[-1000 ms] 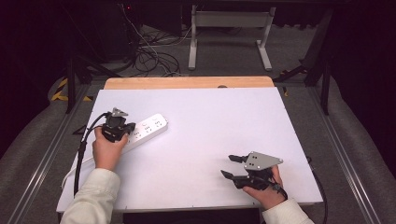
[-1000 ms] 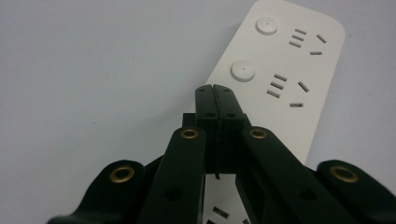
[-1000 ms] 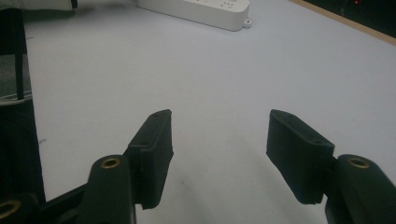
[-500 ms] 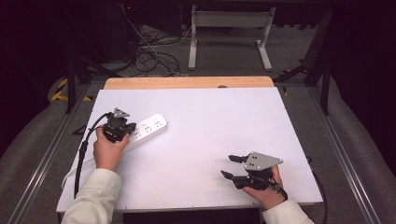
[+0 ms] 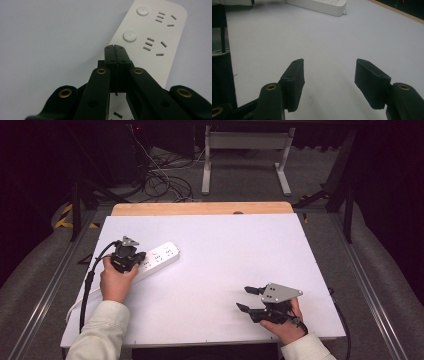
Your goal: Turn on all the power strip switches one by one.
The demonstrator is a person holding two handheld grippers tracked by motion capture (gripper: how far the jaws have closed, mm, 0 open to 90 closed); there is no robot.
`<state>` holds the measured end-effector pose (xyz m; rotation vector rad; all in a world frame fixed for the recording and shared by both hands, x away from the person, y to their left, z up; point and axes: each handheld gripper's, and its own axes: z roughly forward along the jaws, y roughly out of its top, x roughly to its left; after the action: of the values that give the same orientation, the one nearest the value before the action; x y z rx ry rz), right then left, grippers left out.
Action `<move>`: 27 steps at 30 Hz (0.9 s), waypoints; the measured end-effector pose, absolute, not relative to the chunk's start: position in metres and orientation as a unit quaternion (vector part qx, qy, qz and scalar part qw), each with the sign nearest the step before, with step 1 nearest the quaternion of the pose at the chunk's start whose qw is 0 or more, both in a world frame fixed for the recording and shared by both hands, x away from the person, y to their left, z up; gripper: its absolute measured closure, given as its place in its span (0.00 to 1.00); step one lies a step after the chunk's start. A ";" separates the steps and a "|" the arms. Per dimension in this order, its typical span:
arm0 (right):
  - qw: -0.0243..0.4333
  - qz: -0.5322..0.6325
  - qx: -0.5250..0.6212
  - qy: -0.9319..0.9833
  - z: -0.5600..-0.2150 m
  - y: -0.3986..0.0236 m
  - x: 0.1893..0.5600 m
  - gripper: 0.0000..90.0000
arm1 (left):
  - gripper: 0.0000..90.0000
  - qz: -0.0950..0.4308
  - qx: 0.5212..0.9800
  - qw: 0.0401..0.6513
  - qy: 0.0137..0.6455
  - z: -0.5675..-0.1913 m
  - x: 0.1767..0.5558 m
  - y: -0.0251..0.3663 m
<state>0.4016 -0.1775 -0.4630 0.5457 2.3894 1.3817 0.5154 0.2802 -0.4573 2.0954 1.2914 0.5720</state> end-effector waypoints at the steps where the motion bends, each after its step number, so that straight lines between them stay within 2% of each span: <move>1: 0.163 0.485 0.191 0.838 -0.463 -0.178 0.402 0.46 | 1.00 0.216 0.790 0.302 0.487 -0.457 0.515 0.280; 5: 0.163 0.485 0.192 0.838 -0.463 -0.177 0.402 0.46 | 1.00 0.195 0.788 0.314 0.493 -0.457 0.516 0.282; 9: 0.163 0.485 0.192 0.838 -0.463 -0.178 0.402 0.46 | 1.00 0.214 0.793 0.301 0.485 -0.457 0.515 0.277; 21: 0.164 0.486 0.194 0.836 -0.463 -0.179 0.401 0.46 | 1.00 0.212 0.785 0.314 0.490 -0.461 0.514 0.282; 27: 0.165 0.487 0.194 0.836 -0.462 -0.179 0.400 0.46 | 1.00 0.228 0.785 0.307 0.486 -0.455 0.511 0.281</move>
<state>0.4001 -0.1791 -0.4624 0.5513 2.3812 1.3860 0.5112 0.2814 -0.4552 2.0776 1.2864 0.6041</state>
